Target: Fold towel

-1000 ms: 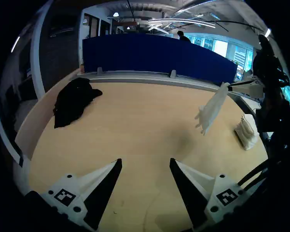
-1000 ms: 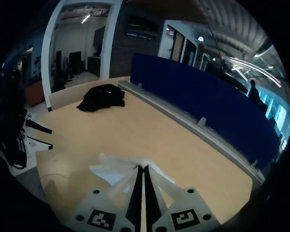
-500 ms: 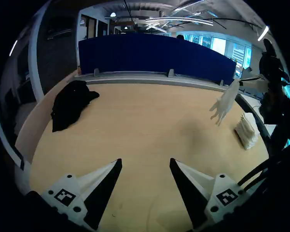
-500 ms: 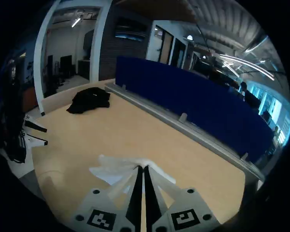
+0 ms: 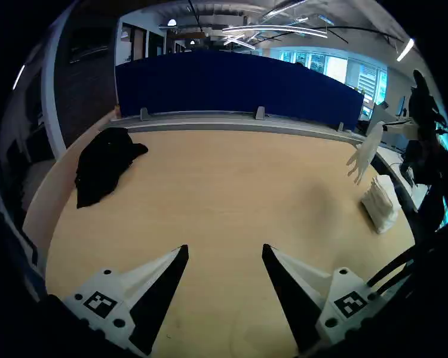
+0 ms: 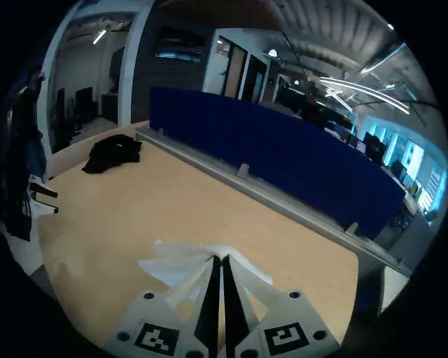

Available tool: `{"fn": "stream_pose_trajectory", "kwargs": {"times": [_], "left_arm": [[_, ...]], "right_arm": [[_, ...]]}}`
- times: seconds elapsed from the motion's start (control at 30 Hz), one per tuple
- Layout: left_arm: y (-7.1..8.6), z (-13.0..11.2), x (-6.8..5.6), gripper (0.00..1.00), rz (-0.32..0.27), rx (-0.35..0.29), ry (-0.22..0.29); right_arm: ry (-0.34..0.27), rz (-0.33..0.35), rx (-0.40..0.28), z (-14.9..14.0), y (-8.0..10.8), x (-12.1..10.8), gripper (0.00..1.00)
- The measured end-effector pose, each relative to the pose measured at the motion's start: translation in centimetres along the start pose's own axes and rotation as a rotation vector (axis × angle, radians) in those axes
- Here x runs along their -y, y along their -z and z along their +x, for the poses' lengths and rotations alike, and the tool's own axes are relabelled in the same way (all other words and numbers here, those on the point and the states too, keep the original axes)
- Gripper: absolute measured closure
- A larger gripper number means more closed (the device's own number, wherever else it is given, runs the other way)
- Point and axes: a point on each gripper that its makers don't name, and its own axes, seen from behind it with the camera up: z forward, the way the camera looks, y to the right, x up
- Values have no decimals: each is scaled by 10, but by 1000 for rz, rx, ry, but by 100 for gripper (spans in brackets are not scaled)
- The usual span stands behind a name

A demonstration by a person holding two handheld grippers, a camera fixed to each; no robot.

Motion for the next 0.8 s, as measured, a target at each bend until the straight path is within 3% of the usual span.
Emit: {"fn": "stream_pose_trajectory", "kwargs": {"times": [0.47, 0.8], "left_arm": [[-3, 2, -16, 8, -2, 9, -30], [-2, 5, -33, 8, -15, 12, -55]], "right_arm": [[-11, -83, 46, -37, 29, -81, 97], [-31, -114, 78, -63, 45, -113, 97]]}}
